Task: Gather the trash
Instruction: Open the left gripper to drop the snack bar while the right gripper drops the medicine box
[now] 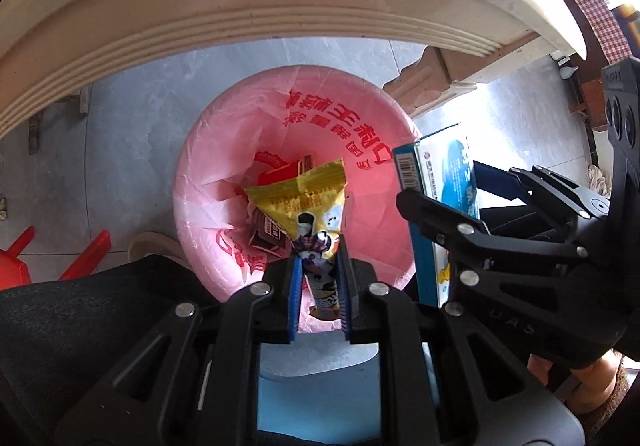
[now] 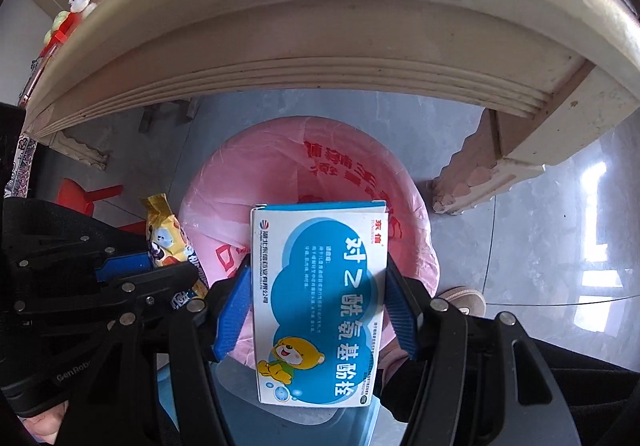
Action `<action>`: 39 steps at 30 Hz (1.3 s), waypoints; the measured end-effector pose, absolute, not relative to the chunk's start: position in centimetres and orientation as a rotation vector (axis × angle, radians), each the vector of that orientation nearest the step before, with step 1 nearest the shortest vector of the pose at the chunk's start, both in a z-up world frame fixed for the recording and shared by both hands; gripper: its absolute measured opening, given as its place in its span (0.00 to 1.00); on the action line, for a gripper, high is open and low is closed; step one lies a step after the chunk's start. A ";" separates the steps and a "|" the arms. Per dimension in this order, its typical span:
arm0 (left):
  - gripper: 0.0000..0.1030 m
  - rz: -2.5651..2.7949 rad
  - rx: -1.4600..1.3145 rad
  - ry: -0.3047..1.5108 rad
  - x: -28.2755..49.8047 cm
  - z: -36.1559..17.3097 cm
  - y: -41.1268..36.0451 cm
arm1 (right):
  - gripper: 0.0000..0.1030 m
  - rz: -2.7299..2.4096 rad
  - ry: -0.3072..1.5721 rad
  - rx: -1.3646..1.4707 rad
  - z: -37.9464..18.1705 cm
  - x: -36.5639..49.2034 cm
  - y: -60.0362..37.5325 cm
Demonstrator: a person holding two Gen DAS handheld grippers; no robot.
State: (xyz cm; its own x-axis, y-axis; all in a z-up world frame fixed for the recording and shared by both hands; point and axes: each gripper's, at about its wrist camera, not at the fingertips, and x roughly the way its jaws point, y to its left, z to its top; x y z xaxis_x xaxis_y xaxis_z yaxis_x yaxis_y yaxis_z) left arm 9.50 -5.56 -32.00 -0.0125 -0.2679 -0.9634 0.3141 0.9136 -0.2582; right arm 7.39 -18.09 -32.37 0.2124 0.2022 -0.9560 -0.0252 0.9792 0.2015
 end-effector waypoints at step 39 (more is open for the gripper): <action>0.43 -0.376 0.041 1.629 12.5 -37.5 -5.6 | 0.65 0.131 1.480 0.149 -39.7 10.7 -18.4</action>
